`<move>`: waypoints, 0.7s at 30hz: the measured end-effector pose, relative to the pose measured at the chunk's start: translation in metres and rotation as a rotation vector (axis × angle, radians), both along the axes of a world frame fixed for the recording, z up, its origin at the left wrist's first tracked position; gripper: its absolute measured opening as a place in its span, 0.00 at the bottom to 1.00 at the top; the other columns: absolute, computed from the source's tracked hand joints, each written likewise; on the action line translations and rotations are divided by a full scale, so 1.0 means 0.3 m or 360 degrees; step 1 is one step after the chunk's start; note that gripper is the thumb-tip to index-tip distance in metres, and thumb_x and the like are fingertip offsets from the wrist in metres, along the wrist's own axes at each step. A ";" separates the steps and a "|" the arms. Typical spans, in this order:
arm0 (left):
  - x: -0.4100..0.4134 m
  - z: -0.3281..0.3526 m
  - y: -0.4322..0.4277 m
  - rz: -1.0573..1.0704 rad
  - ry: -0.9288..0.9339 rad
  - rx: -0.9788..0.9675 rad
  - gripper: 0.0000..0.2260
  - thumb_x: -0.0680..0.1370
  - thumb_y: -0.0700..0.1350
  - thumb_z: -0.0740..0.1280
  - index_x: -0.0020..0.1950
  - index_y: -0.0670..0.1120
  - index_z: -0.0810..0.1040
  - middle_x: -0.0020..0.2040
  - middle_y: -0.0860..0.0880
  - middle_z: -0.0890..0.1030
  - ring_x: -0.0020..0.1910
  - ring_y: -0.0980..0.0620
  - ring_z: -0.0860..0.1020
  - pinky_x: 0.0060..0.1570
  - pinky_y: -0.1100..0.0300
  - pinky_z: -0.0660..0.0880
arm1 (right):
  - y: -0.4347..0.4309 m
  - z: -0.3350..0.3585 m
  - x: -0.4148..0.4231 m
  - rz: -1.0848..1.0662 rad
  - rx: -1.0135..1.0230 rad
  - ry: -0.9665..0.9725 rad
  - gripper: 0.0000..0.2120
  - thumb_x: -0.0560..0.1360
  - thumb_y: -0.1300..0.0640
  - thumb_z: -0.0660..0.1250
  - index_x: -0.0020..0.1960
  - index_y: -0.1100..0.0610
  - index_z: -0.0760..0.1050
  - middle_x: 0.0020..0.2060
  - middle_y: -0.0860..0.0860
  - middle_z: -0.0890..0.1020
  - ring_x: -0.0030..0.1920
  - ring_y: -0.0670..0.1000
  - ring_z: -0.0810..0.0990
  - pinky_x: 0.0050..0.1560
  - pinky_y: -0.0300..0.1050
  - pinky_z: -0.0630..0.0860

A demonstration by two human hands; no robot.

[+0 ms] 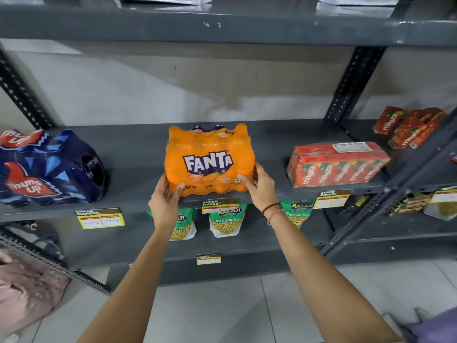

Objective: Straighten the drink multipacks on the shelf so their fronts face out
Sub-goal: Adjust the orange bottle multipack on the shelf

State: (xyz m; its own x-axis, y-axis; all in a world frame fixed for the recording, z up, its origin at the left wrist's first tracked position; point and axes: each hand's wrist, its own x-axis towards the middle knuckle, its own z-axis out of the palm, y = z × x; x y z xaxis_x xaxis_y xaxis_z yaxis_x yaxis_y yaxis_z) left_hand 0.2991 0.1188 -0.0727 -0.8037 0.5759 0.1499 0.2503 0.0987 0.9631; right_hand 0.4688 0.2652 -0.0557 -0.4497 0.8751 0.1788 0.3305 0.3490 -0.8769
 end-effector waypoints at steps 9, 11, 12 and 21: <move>0.020 -0.020 0.022 0.0023 -0.0041 0.0024 0.22 0.76 0.48 0.68 0.68 0.44 0.70 0.63 0.45 0.79 0.60 0.49 0.79 0.60 0.48 0.76 | 0.017 -0.001 0.034 0.0015 -0.0021 0.0005 0.27 0.75 0.53 0.67 0.69 0.61 0.64 0.63 0.60 0.76 0.62 0.59 0.76 0.61 0.57 0.76; 0.016 -0.019 0.023 0.0014 -0.0034 0.0019 0.23 0.75 0.48 0.68 0.68 0.44 0.71 0.63 0.45 0.79 0.60 0.49 0.78 0.60 0.49 0.76 | 0.025 -0.002 0.033 0.0022 -0.0020 0.0001 0.26 0.75 0.54 0.67 0.69 0.60 0.64 0.63 0.60 0.76 0.62 0.59 0.77 0.61 0.57 0.76; 0.013 -0.018 0.025 0.0010 -0.0036 0.0017 0.23 0.75 0.48 0.69 0.68 0.43 0.71 0.63 0.45 0.79 0.60 0.49 0.78 0.60 0.49 0.76 | 0.029 -0.001 0.031 0.0025 -0.0028 0.0001 0.26 0.75 0.54 0.67 0.69 0.60 0.63 0.63 0.60 0.77 0.62 0.59 0.77 0.61 0.58 0.75; -0.024 -0.020 0.026 -0.0036 -0.0106 0.0014 0.25 0.73 0.47 0.71 0.68 0.43 0.71 0.63 0.45 0.78 0.61 0.49 0.78 0.61 0.51 0.76 | 0.013 -0.018 0.015 -0.0094 -0.0042 0.0032 0.26 0.74 0.53 0.68 0.68 0.60 0.65 0.62 0.60 0.77 0.61 0.58 0.77 0.61 0.57 0.75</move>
